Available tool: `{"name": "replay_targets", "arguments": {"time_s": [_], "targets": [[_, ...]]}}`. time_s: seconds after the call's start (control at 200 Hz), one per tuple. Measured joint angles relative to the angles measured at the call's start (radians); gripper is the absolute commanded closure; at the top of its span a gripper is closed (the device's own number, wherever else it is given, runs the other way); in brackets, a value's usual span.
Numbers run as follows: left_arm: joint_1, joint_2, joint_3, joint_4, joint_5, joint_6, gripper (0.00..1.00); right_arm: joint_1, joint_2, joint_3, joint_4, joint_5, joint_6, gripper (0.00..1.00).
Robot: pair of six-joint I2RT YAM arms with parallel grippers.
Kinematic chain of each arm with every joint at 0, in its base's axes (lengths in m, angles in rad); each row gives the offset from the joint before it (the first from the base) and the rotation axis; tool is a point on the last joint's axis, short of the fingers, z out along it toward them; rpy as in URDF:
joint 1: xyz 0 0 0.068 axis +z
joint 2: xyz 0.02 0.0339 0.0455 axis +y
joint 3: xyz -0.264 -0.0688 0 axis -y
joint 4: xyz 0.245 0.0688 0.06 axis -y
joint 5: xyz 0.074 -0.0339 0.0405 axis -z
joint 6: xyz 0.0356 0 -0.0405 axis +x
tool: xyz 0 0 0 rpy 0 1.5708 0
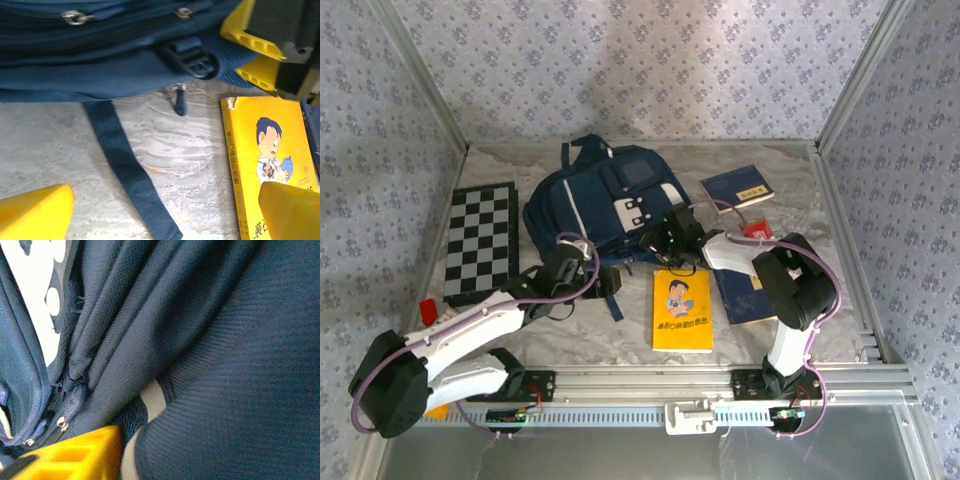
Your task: Pack the student bag
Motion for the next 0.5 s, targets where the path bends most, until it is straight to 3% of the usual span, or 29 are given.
{"name": "replay_targets", "arguments": {"time_s": [0.09,0.215,0.355,0.5], "targets": [[-0.045,0.037,0.019,0.019,-0.030,0.018,0.16,-0.005,0.001,0.000,0.017,-0.008,0.023,0.82],[-0.097,0.093,0.035,0.037,-0.075,0.028,0.23,-0.009,-0.005,-0.001,0.039,-0.019,0.052,0.93],[-0.157,0.181,0.072,0.044,-0.133,0.038,0.24,-0.010,-0.040,-0.001,0.035,-0.023,0.077,1.00],[-0.209,0.270,0.118,0.065,-0.194,0.037,0.25,-0.010,-0.088,-0.001,0.024,-0.023,0.106,1.00]]}}
